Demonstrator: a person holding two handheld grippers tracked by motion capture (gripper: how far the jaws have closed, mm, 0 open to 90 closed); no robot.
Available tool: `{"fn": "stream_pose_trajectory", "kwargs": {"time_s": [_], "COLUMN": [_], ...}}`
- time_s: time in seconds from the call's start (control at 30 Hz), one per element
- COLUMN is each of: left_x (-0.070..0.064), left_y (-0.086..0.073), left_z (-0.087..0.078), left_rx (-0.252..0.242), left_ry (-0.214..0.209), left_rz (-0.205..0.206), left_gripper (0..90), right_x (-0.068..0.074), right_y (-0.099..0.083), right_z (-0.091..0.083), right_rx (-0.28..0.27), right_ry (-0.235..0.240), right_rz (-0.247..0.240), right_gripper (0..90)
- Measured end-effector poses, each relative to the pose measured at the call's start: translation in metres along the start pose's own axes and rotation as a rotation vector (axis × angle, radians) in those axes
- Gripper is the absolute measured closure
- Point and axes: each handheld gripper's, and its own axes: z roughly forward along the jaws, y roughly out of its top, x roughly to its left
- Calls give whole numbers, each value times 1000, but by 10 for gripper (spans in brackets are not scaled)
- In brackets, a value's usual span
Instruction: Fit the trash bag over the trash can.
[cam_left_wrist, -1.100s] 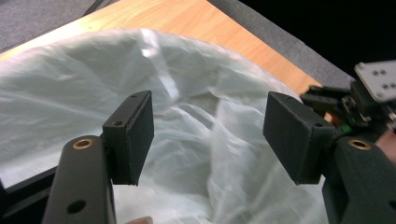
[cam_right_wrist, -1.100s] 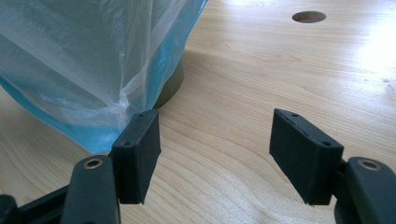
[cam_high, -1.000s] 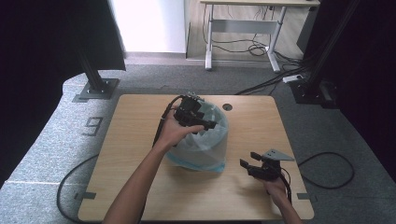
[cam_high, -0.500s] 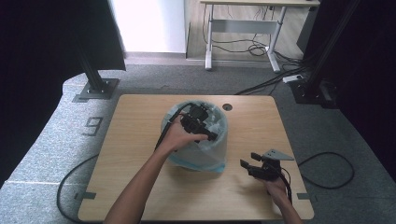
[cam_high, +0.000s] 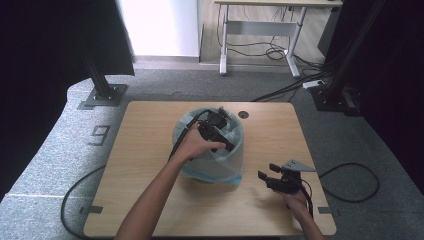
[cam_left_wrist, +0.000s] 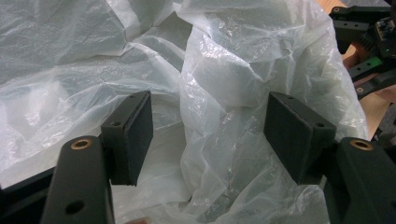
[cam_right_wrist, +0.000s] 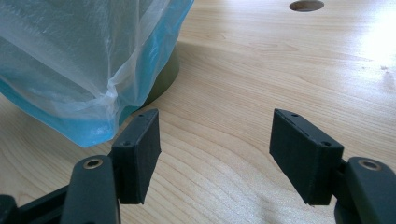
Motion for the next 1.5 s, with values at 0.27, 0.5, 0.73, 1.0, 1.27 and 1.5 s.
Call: {"fn": "stream_pose_trajectory", "kwargs": {"time_s": [0.27, 0.5, 0.73, 1.0, 1.27, 1.5], "left_x": [10, 31, 43, 54, 51, 54], "left_y": [-7, -18, -29, -30, -20, -17], "left_z": [-31, -46, -51, -40, -32, -20], "left_rx": [-133, -165, -160, -138, -121, -54], "left_ry": [-1, 80, 152, 154, 168, 170], "left_rz": [-26, -104, -131, -155, -133, -154], "left_gripper": [324, 321, 316, 318, 323, 321], "right_x": [-1, 0, 0, 0, -1, -1], "right_y": [-1, -1, -2, -1, -1, 2], "right_z": [-1, 0, 2, 0, -1, -4], "right_rx": [-2, 3, 9, 0, -9, -33], "right_ry": [-3, -1, 1, 13, 26, 54], "right_rz": [5, 0, -1, 14, 29, 70], "right_gripper": [327, 327, 327, 327, 327, 326]}}
